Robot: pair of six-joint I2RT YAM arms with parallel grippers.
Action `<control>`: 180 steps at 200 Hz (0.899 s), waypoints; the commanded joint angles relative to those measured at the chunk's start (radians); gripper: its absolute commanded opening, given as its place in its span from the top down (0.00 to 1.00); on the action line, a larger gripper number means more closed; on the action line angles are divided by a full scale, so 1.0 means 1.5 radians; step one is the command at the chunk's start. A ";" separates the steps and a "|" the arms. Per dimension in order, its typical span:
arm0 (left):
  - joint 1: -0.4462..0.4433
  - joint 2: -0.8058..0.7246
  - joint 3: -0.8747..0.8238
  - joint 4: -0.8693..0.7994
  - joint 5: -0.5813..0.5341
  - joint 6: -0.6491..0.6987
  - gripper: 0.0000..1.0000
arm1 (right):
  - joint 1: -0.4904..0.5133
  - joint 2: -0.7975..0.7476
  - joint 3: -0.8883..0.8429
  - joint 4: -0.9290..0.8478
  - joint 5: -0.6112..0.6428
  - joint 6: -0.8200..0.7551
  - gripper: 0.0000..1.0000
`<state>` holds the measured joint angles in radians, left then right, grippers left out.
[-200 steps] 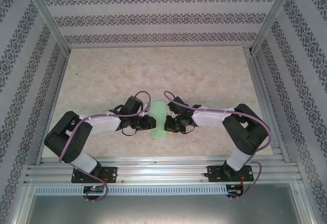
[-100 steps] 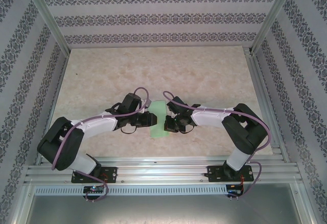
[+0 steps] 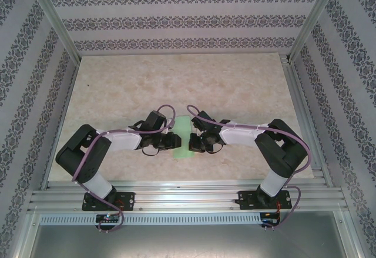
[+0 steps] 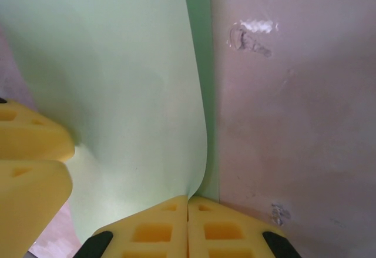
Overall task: Fold a paper plane with a square sheet of paper (fold left side to right side)
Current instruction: First fold the square sheet of paper in half at the center of the table.
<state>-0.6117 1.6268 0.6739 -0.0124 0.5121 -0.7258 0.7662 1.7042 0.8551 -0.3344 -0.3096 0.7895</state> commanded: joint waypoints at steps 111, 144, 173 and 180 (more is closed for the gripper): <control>0.041 0.014 0.020 -0.088 -0.121 0.070 0.73 | 0.012 0.049 0.003 -0.120 0.084 -0.036 0.93; 0.065 0.001 0.003 -0.096 -0.115 0.083 0.73 | 0.013 0.052 0.001 -0.117 0.083 -0.036 0.92; 0.088 -0.029 0.003 -0.117 -0.111 0.099 0.73 | 0.013 0.052 0.002 -0.116 0.081 -0.037 0.92; 0.093 -0.037 0.006 -0.125 -0.110 0.105 0.72 | 0.013 0.052 0.003 -0.115 0.080 -0.037 0.92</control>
<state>-0.5156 1.6135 0.6971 -0.1051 0.4274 -0.6281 0.7792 1.7245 0.8944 -0.3855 -0.2787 0.7563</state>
